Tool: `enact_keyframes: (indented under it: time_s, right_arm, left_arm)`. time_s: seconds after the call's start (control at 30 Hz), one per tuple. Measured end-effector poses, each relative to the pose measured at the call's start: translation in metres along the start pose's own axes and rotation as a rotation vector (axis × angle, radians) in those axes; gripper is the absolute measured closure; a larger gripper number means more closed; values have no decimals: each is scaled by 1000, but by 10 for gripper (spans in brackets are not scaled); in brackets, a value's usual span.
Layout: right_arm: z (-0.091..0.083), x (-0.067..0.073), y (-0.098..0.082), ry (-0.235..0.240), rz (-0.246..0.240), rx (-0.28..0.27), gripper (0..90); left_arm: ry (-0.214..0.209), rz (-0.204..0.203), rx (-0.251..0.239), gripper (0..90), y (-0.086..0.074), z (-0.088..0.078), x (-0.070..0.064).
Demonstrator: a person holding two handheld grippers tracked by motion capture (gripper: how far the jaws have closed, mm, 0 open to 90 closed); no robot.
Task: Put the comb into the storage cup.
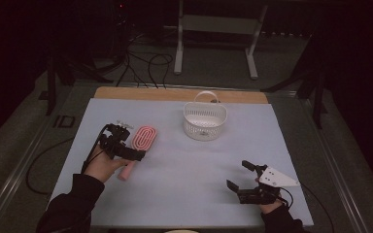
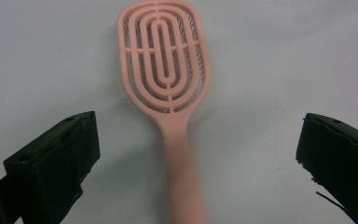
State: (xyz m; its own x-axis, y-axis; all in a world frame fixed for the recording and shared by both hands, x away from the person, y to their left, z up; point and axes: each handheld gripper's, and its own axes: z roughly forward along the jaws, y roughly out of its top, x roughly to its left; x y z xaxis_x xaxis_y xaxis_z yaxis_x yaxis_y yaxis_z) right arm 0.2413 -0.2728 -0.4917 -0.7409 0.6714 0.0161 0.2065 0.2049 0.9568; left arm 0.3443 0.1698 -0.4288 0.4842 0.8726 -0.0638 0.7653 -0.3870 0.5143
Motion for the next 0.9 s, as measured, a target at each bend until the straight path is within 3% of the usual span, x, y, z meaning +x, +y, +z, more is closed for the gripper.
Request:
enact_keyframes:
  time_s: [0.3, 0.6, 0.9]
  right_arm:
    - [0, 0, 0, 1, 2, -1, 101]
    - [0, 1, 0, 6, 5, 0, 101]
    - [1, 0, 0, 6, 4, -1, 101]
  left_arm:
    - [-27, -46, 42, 2, 1, 14, 6]
    - [-16, -46, 91, 3, -1, 24, 10]
    - [-34, -55, 134, 35, 2, 32, 13]
